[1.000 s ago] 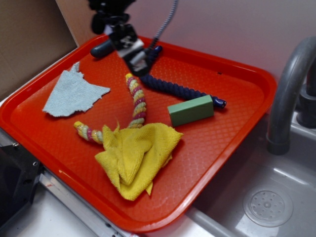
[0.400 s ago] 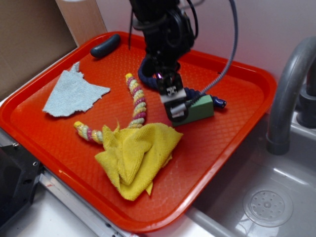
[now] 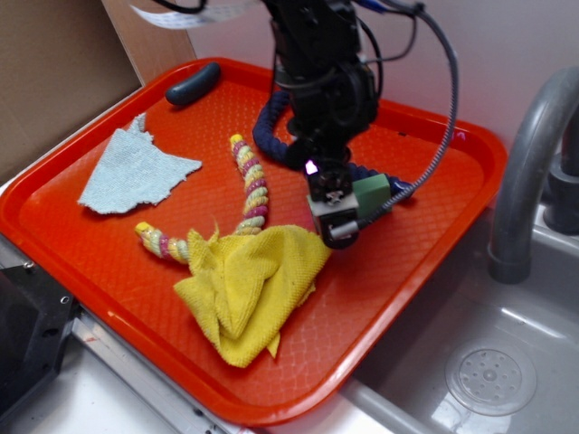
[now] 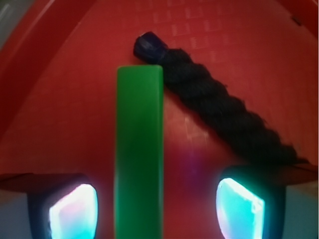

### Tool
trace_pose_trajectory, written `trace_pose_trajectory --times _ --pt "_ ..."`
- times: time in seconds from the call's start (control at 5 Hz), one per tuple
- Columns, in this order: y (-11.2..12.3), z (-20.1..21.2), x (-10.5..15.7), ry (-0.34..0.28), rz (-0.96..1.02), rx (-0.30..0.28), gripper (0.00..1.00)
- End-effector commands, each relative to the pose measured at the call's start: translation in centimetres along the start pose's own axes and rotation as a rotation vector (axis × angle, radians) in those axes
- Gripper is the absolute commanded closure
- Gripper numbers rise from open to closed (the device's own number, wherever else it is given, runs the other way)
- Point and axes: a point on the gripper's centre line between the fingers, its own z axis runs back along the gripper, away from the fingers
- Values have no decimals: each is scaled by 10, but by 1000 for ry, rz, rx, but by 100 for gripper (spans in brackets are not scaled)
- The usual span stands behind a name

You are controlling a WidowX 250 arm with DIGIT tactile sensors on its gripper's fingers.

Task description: Grab the green block.

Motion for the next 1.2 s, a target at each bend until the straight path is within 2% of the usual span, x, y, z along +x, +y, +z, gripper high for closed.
trace_pose_trajectory --times 0.0,0.4,0.6,0.8,1.0 --pt "-10 -4 10 -17 -15 17 100" --pt "-5 5 7 -35 -12 24 100" --pt "15 41 -6 -12 121 69 100" --pt "34 83 -30 -12 304 82 100" --pt "37 111 -55 -21 439 133 100"
